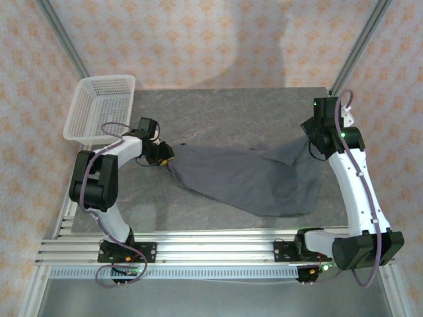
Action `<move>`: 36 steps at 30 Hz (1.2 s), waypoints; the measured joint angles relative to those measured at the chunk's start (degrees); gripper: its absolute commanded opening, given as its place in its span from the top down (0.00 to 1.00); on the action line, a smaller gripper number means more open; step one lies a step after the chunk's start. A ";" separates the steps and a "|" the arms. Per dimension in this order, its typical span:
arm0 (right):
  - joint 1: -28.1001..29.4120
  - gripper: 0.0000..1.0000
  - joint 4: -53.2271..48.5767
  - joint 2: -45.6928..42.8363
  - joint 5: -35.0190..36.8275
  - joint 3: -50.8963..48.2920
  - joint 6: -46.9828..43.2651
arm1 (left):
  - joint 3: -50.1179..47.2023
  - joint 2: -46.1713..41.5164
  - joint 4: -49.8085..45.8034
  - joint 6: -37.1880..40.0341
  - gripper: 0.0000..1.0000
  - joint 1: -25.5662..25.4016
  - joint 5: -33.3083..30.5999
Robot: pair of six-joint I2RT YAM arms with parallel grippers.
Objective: Fold the inside-out t-shirt
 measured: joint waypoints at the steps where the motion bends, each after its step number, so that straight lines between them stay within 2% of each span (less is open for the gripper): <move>1: 0.00 1.00 0.00 0.00 -0.02 0.00 0.02 | 0.00 0.00 0.39 -0.07 0.72 0.00 0.13; 8: 0.00 1.00 -0.26 0.00 0.00 0.00 0.00 | 0.00 0.76 3.45 -1.77 0.77 -0.28 1.70; 13: 0.00 1.00 -0.63 0.00 0.00 0.00 0.00 | 0.00 1.95 3.96 -1.92 0.77 -1.22 1.97; 15: 0.00 1.00 -0.66 0.00 0.00 0.00 0.02 | 0.00 2.23 3.91 -1.97 0.82 -1.29 1.90; 18: 0.00 1.00 -0.66 0.00 0.00 0.00 0.02 | 0.00 2.38 3.72 -1.95 1.00 -1.29 1.79; 23: 0.00 1.00 -1.77 -0.37 0.11 1.31 0.74 | 0.26 1.14 2.03 -1.88 1.00 -1.20 1.70; 25: 0.00 1.00 -3.91 -0.22 0.57 5.95 1.09 | 2.51 -2.34 -2.21 -1.95 1.00 -0.85 1.86; 26: 0.00 1.00 -5.11 0.33 0.92 9.75 1.07 | 4.63 -4.11 -4.61 -2.19 1.00 -0.55 2.03; 28: 0.02 1.00 -6.40 3.15 3.19 23.65 0.61 | 15.28 -9.16 -10.12 -2.58 1.00 1.18 2.23; 31: 0.00 1.00 -3.65 8.55 7.87 47.32 -1.51 | 40.26 -12.83 -13.22 -2.91 1.00 5.55 1.36; 32: 0.00 1.00 -2.19 9.40 9.09 52.54 -2.12 | 47.12 -13.73 -12.83 -2.97 1.00 7.08 1.14; 34: 0.00 1.00 1.60 9.33 11.34 59.67 -3.32 | 58.90 -16.94 -12.24 -3.28 1.00 10.36 0.20; 36: 0.00 1.00 3.54 8.22 12.41 61.77 -3.50 | 64.61 -20.48 -11.61 -4.44 1.00 12.26 -0.26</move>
